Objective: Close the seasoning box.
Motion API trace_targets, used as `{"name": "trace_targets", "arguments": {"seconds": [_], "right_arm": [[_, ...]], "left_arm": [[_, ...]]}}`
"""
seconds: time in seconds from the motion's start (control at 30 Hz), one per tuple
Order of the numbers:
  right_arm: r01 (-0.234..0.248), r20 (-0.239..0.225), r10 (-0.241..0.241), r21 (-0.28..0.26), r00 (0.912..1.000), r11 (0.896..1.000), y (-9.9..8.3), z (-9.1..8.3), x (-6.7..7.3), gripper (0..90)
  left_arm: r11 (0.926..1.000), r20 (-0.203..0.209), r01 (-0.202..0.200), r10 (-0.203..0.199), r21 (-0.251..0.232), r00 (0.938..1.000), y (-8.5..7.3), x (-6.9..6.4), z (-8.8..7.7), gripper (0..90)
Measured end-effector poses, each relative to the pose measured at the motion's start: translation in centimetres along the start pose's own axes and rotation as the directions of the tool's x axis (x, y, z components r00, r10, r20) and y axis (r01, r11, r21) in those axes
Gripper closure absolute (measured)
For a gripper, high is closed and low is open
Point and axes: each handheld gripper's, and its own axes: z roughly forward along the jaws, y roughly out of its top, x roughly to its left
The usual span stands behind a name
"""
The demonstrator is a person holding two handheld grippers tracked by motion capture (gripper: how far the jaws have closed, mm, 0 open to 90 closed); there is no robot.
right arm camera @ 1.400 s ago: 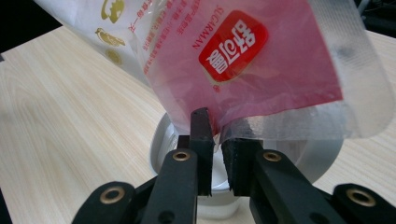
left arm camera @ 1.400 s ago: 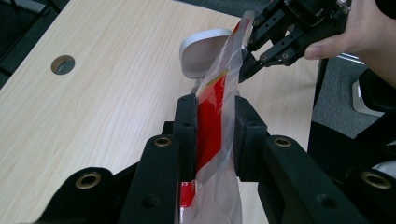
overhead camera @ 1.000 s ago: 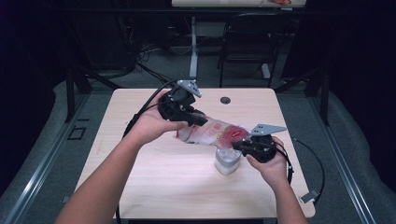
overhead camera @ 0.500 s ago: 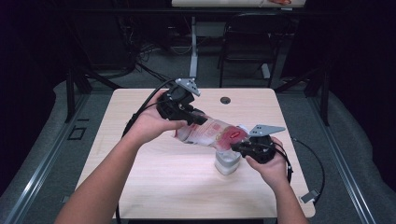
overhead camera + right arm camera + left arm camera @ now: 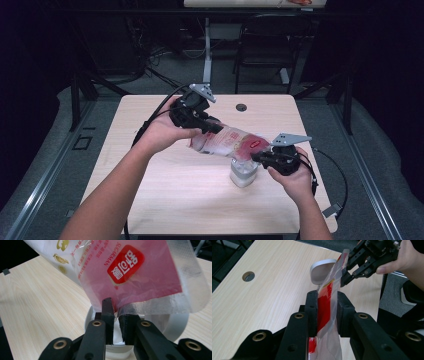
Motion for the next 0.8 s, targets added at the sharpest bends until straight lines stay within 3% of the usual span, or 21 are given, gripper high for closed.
{"name": "trace_targets", "arguments": {"seconds": [0.8], "right_arm": [[-0.028,0.016,0.028,-0.006,0.9995,1.000,-0.28,0.67,-0.32,82.1]], "left_arm": [[0.9999,-0.008,-0.012,0.012,0.002,0.9999,0.50,-0.39,0.42,74.9]]}}
